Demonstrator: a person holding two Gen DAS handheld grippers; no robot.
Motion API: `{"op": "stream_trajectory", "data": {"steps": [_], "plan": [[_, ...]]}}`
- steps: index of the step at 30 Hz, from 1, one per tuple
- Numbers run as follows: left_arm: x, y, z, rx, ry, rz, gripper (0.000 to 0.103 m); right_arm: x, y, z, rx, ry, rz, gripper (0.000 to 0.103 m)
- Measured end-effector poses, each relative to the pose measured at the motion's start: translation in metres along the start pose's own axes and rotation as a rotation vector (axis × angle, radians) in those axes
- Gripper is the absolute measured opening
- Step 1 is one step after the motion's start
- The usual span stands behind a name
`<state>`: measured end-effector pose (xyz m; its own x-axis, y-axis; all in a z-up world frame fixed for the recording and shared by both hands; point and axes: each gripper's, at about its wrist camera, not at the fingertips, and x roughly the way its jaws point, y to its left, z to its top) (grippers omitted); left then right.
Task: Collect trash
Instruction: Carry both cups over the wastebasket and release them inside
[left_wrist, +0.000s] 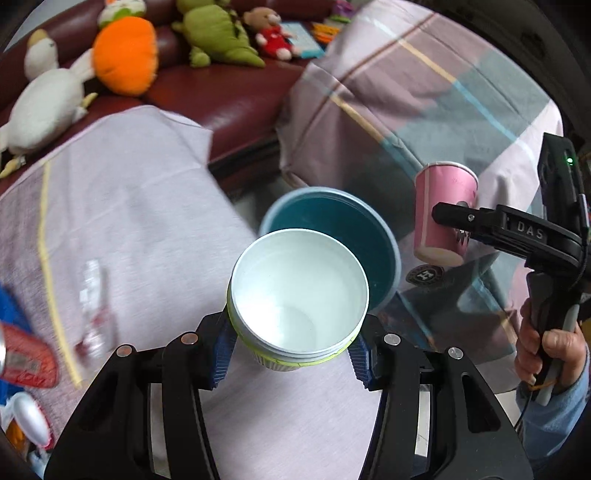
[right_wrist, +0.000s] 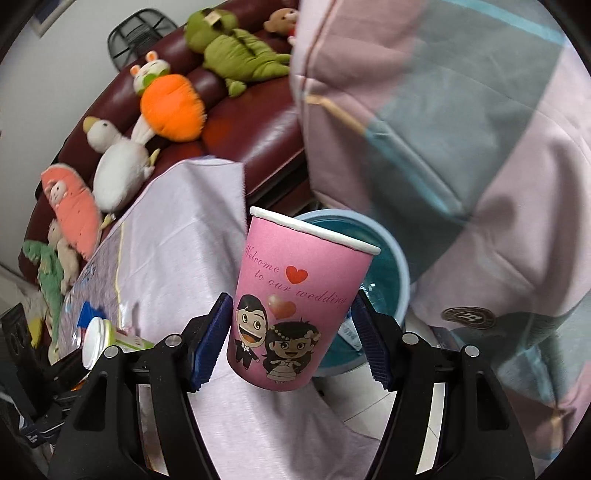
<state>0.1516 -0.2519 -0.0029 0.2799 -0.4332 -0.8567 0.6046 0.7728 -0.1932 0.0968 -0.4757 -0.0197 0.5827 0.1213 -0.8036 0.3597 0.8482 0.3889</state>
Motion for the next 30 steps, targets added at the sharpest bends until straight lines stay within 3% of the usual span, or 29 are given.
{"op": "stream_trajectory", "data": {"steps": [13, 15, 16, 19, 30], "plan": [[0.077, -0.033, 0.027, 0.004, 0.113, 0.000, 0.054, 0.017, -0.032, 0.016, 0.016, 0.012, -0.017, 0.064], [0.088, -0.036, 0.031, -0.002, 0.129, 0.008, 0.059, 0.020, -0.035, 0.017, 0.018, 0.016, -0.017, 0.064], [0.092, -0.036, 0.032, -0.007, 0.135, 0.010, 0.068, 0.022, -0.036, 0.018, 0.018, 0.018, -0.018, 0.064], [0.096, -0.036, 0.035, -0.013, 0.129, 0.029, 0.081, 0.023, -0.037, 0.018, 0.014, 0.023, -0.019, 0.064], [0.087, -0.027, 0.029, -0.039, 0.123, 0.034, 0.083, 0.030, -0.032, 0.018, -0.001, 0.040, -0.018, 0.064]]}}
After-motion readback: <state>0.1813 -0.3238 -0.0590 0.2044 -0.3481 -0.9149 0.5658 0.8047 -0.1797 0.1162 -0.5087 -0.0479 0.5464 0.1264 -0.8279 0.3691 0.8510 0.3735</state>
